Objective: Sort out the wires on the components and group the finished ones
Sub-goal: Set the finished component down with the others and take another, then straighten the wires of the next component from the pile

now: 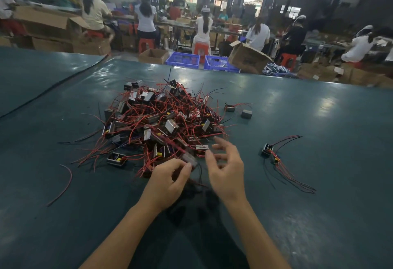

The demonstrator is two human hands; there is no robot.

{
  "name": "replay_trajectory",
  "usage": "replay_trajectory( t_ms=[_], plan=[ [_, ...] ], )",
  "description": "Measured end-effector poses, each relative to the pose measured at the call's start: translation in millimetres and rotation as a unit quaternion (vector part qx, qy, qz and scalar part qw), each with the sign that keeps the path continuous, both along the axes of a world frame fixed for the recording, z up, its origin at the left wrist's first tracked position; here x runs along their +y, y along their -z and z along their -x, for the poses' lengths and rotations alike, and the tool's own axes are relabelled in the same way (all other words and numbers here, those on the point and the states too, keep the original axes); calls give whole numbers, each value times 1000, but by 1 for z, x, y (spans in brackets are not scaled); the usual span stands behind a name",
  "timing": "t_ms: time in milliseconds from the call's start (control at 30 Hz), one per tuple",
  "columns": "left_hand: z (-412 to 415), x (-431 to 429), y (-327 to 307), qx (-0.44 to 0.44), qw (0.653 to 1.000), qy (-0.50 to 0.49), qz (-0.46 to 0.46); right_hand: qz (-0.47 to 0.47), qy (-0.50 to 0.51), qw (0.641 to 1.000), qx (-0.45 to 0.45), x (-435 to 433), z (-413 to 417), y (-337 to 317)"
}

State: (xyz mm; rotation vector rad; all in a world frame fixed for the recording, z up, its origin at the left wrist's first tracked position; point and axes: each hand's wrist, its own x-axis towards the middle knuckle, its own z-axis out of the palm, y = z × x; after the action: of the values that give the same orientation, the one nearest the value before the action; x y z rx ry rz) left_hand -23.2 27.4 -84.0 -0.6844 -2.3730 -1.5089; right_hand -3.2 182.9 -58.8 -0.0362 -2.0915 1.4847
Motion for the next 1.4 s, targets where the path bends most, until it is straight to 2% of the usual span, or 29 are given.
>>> replay_trajectory(
  t_ms=[67, 133, 233, 300, 367, 400, 500, 567, 633, 733, 833, 900, 1000, 1067, 1167, 1233, 1333, 1367, 1400],
  plan=[
    [0, 2, 2, -18, 1000, -2, 25, -66, -41, 995, -66, -6, -3, 8],
    [0, 3, 2, -18, 1000, -4, 22, -86, -62, 990, -97, -13, -4, 14],
    [0, 2, 1, -22, 999, -16, 28, -140, -66, 984, -93, -21, -6, 18],
    [1, 3, 3, -38, 998, -36, 19, -220, -16, 973, -70, -21, -5, 18],
    [1, 4, 3, -57, 997, -53, 3, -330, 30, 943, -30, -20, -1, 16],
    [1, 5, 3, -63, 996, -59, -5, -374, 18, 926, -36, -20, 3, 13],
    [2, 4, 3, -74, 993, -89, -20, -456, -44, 879, -128, -22, 21, 8],
    [3, 3, 4, -76, 992, -103, -22, -476, -30, 867, -145, -21, 29, 8],
    [4, 2, 5, -74, 992, -103, -23, -430, -5, 896, -108, -16, 27, 8],
    [5, 2, 5, -85, 993, -76, -25, -303, 15, 953, -20, -4, 15, 4],
    [3, 4, 5, -81, 994, -67, -18, -168, 22, 984, 58, 9, 3, -8],
    [2, 4, 5, -79, 995, -58, -32, -111, 26, 984, 134, 13, -4, -20],
    [-1, 5, 2, -57, 997, -42, -27, -95, 40, 964, 245, 11, -11, -30],
    [-4, 6, 0, -43, 998, -36, -25, -78, 47, 955, 282, 8, -13, -32],
    [-9, 8, -3, -47, 996, 5, -75, -50, 58, 956, 284, 4, -13, -26],
    [-11, 11, -7, -93, 981, 35, -164, -63, 38, 964, 257, 4, -14, -14],
    [-9, 12, -17, -214, 918, 52, -329, -77, -24, 980, 184, 2, -19, 3],
    [-9, 11, -18, -220, 911, 42, -346, -77, -33, 983, 166, 1, -21, 6],
    [-8, 10, -18, -186, 927, 17, -325, -71, -36, 985, 155, 1, -23, 7]
  ],
)
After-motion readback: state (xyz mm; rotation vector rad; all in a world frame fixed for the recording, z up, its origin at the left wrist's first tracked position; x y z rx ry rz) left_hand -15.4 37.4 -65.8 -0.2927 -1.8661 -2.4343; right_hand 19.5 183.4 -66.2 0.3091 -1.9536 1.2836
